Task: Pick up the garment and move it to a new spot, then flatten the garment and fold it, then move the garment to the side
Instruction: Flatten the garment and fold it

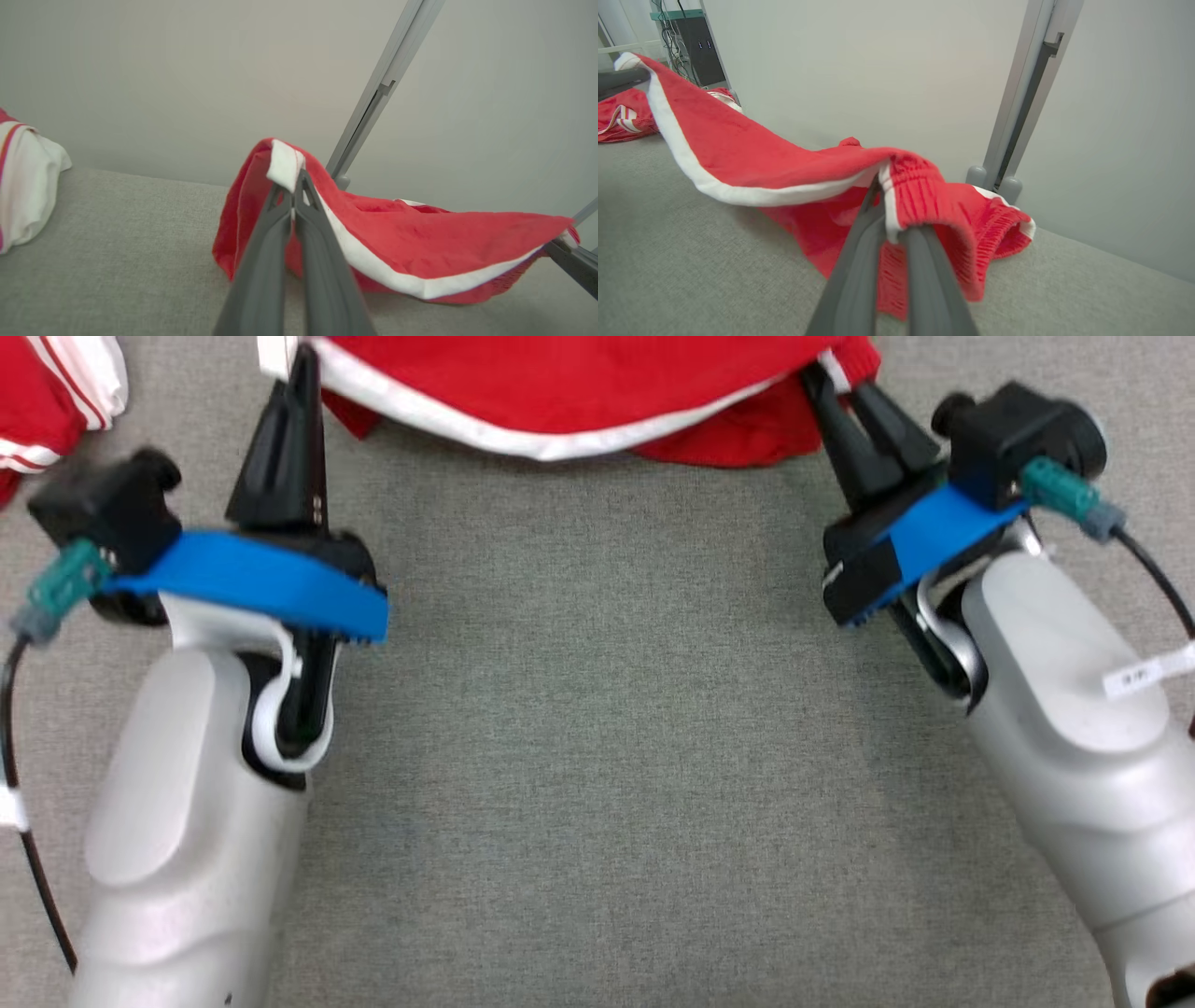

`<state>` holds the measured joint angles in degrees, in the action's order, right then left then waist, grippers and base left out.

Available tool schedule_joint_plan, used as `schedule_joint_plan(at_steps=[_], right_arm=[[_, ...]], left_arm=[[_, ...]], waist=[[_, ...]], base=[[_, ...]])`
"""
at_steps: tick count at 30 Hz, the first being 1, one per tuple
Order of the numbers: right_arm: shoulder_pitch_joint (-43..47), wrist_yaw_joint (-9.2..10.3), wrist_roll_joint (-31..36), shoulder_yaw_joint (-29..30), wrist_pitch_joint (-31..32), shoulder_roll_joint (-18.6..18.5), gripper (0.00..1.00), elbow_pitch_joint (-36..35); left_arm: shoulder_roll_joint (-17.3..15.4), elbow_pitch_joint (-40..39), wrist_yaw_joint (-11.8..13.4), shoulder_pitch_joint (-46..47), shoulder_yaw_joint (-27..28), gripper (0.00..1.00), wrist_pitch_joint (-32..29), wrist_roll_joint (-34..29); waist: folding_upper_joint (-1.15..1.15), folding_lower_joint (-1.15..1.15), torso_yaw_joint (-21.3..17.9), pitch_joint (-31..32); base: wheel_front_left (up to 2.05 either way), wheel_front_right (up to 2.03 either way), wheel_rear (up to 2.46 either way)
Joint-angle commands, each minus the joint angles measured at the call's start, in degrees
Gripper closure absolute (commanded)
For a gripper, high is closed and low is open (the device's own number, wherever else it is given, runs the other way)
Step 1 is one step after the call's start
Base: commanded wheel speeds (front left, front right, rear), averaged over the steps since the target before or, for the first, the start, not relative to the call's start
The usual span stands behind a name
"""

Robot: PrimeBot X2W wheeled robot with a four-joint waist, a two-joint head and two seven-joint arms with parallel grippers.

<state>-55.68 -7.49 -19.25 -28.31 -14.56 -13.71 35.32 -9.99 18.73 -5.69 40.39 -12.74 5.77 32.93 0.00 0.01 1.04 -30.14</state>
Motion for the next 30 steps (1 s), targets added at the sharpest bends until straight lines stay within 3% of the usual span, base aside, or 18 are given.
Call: schedule_joint_plan(at_steps=[1,14,22,30], right_arm=[[2.25,0.0,-0.53,-0.05,-0.49,-0.69,1.0,-1.23],[25.89,0.0,0.14,8.08,-0.7,-2.05,1.0,-20.72],[43.25,0.0,0.3,12.17,-0.01,-0.82,1.0,-31.53],[56.65,0.0,1.76,14.58,6.85,0.18,1.0,-41.93]], left_arm=[[-0.04,-0.21,-0.31,-1.58,0.41,1.0,1.31,0.24],[0.02,-10.85,0.19,-19.02,-1.07,1.0,6.27,0.48],[-1.92,-26.12,4.39,-34.93,-1.81,1.0,2.84,0.96],[-3.92,-37.15,8.79,-46.17,-2.38,1.0,-2.74,1.25]], waist=[[0.0,-0.01,-0.05,0.7],[0.0,-0.01,0.68,12.12],[0.0,-0.01,-0.22,20.34],[0.0,-0.01,-1.1,21.75]], base=[[0.0,0.0,0.0],[0.0,0.0,0.0],[0.0,0.0,0.0],[0.0,0.0,0.0]])
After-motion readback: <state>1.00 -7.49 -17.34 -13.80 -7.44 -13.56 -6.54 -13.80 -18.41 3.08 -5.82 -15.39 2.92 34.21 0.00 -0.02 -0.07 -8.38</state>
